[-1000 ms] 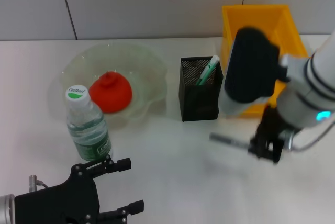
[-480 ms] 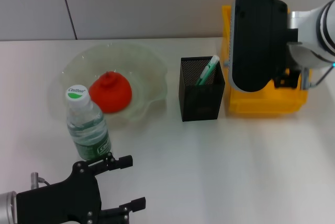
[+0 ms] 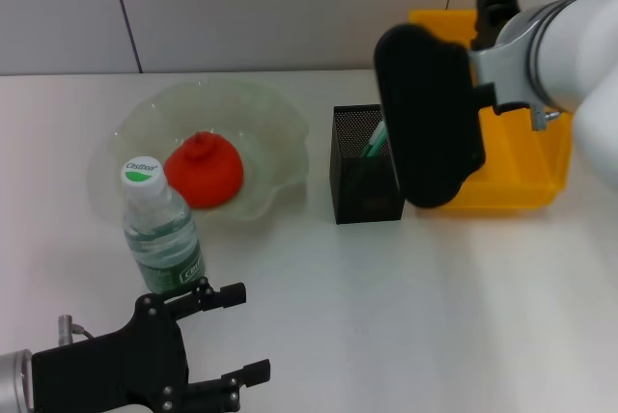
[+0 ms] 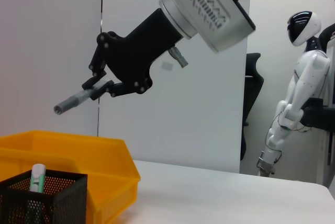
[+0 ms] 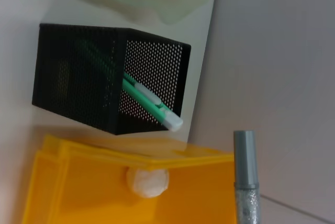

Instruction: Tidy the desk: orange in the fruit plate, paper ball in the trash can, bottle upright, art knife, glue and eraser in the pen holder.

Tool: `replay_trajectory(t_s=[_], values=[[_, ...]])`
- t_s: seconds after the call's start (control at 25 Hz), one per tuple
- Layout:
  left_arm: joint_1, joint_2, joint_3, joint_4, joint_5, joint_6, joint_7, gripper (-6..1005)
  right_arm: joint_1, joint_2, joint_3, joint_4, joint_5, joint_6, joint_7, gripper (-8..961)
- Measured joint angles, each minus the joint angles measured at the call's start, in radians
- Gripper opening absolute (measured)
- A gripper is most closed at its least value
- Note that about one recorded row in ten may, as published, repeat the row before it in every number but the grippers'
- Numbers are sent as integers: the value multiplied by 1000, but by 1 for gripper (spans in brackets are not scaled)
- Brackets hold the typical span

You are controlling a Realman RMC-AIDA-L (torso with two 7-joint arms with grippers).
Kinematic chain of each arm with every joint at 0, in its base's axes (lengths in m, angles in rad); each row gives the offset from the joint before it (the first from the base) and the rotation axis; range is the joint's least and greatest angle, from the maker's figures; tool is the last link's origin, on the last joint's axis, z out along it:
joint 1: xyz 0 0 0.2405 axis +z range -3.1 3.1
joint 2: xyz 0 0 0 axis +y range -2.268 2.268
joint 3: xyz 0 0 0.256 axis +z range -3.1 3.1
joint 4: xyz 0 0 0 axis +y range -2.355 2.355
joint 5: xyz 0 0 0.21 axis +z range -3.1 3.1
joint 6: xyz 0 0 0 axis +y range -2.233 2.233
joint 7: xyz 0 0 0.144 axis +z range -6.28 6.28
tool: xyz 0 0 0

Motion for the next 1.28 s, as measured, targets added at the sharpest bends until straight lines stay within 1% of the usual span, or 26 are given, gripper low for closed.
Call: replay_trajectory(t_s=[0.16, 0.36, 0.48, 0.52, 0.76, 0.92, 1.28], values=[[0, 0, -1, -2, -2, 1, -3, 802, 4, 0, -83, -65, -100, 50, -17, 124], [0, -1, -2, -2, -2, 3, -2, 802, 17, 0, -115, -110, -117, 62, -30, 123], [0, -1, -2, -2, -2, 3, -2, 802, 24, 0, -153, -147, -144, 76, -31, 123], [0, -1, -2, -2, -2, 4, -3, 802, 29, 0, -178, -179, -175, 91, -28, 123], [0, -1, -4, -2, -2, 2, -5, 802, 43, 1, -220, -245, -202, 126, -23, 122], [0, -3, -5, -2, -5, 3, -6, 802, 60, 4, -296, -294, -247, 141, -2, 122], [-2, -3, -5, -6, -14, 2, -1, 802, 95, 7, -338, -380, -246, 176, 30, 123]])
